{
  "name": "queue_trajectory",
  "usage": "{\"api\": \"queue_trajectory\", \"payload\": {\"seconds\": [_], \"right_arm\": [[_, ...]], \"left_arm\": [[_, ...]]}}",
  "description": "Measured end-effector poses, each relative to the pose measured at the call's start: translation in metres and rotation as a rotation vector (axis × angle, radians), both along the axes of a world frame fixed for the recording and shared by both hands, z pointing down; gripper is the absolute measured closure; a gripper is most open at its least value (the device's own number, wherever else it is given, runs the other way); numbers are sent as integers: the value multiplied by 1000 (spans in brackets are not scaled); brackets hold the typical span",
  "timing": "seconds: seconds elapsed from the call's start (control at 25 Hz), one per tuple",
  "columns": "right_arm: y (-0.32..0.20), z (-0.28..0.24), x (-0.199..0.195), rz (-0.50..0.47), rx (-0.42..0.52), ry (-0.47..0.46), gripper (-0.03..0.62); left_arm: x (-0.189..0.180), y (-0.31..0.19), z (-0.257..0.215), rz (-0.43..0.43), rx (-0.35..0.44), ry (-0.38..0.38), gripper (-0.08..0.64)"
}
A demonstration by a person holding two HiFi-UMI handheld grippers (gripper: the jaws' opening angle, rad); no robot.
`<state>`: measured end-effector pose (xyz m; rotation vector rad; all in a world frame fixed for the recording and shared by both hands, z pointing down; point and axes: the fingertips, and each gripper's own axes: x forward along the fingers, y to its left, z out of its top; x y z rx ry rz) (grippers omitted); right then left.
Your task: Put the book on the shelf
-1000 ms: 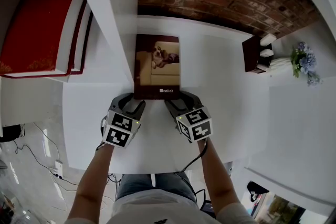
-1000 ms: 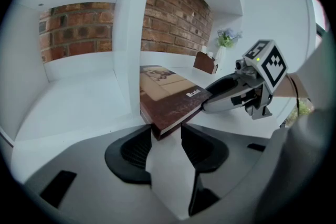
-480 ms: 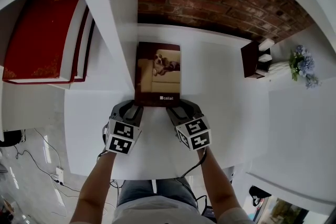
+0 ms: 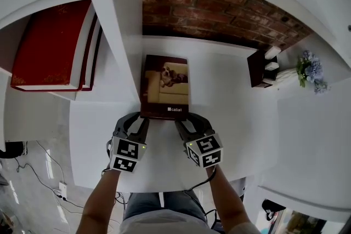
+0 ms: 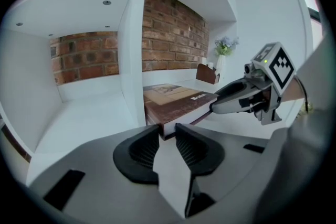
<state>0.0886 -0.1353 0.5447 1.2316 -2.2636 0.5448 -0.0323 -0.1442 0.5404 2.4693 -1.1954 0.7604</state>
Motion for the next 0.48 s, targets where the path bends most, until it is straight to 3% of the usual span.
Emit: {"api": "queue_trajectory", "payload": {"seconds": [0.48], "right_arm": [[17,-44,13,24,88,-23,437]], "left_arm": [[13,16,-44,-6,87,39,453]]}}
